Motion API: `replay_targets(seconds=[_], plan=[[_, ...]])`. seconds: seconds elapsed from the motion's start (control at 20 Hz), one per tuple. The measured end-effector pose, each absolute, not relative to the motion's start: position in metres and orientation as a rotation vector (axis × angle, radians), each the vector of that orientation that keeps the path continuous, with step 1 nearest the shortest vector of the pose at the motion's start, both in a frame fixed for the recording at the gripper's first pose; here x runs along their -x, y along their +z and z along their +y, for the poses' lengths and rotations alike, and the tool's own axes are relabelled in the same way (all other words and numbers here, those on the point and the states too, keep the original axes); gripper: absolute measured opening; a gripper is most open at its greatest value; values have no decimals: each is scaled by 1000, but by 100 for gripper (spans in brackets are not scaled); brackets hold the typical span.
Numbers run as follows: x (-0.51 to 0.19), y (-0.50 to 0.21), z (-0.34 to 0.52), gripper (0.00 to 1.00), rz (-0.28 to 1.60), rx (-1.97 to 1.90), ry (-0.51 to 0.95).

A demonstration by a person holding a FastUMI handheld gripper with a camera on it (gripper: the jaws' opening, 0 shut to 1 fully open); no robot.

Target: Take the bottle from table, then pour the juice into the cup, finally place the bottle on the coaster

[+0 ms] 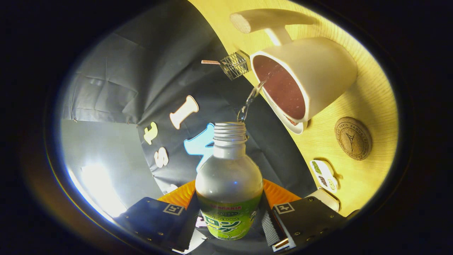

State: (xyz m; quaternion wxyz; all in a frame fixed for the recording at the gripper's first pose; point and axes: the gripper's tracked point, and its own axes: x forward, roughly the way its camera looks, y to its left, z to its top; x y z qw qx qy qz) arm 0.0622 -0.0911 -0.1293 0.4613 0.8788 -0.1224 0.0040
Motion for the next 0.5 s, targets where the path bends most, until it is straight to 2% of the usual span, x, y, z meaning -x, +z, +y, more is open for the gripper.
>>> replay_targets(seconds=[0.5], plan=[[-70,-115,-96,77,-332,-2231,4]])
